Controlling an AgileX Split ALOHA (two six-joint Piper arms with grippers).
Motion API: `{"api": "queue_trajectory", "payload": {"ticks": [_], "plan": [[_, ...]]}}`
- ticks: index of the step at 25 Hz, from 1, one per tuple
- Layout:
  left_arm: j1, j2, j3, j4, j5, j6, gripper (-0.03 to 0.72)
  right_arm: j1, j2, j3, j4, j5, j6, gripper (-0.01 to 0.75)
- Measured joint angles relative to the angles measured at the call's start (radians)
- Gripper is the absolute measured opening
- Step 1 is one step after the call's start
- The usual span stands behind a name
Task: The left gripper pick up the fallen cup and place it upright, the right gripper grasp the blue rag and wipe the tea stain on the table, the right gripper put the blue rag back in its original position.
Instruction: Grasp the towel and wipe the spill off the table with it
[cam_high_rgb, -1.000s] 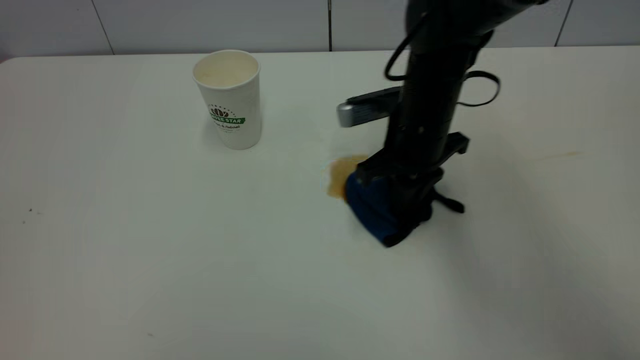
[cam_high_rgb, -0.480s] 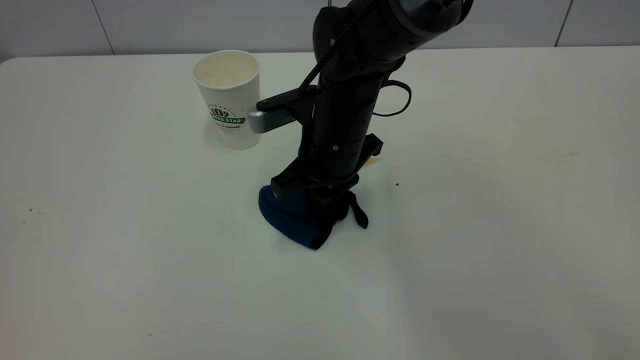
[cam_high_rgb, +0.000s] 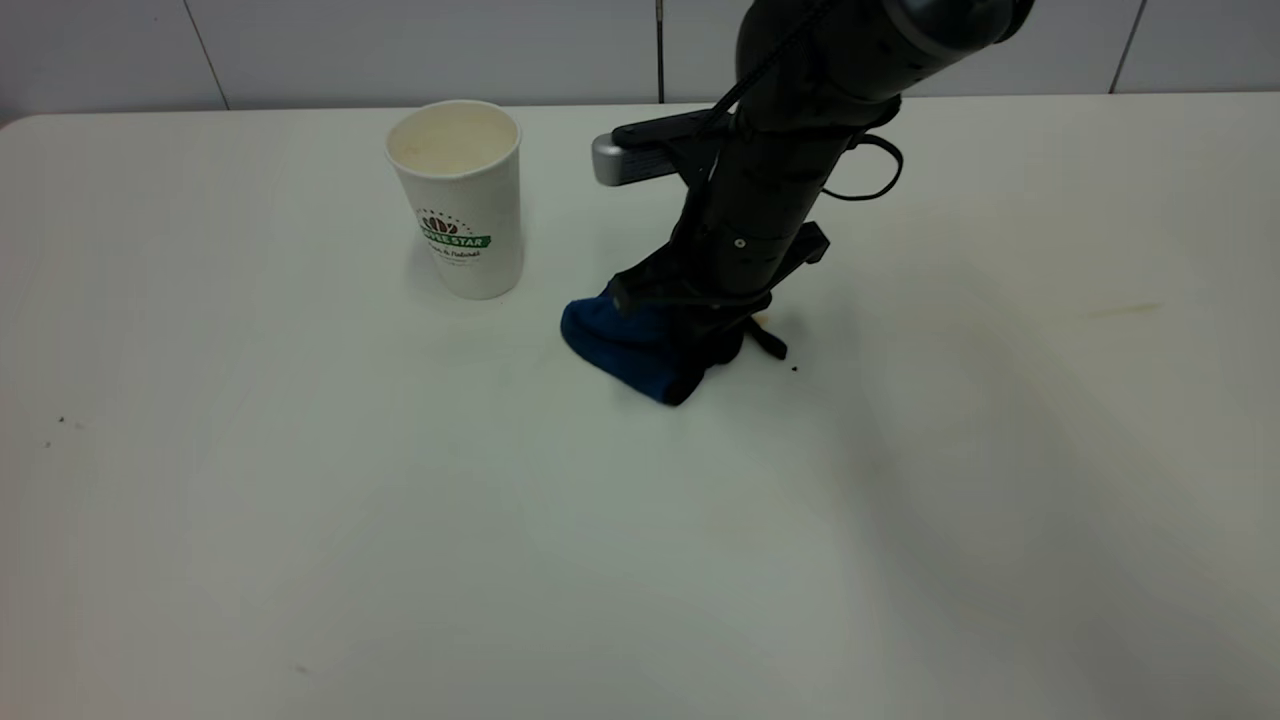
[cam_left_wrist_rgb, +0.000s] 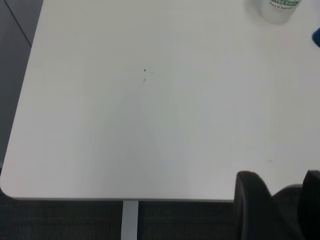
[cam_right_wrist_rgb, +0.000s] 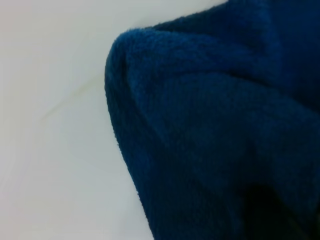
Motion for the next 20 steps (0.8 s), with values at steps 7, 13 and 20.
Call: {"api": "queue_trajectory", "payload": {"ticks": [7, 13, 20], "plan": [[0.0, 0.0, 0.0, 0.0, 0.0, 0.0, 0.253, -0.158, 0.007, -0.047, -0.067, 0.083, 0.08, 0.075], [0.0, 0.0, 0.0, 0.0, 0.0, 0.0, 0.253, -0.293, 0.005, -0.064, -0.218, 0.22, 0.208, 0.075], [0.0, 0.0, 0.0, 0.0, 0.0, 0.0, 0.253, -0.441, 0.003, -0.066, -0.292, 0.343, 0.306, 0.084]]}}
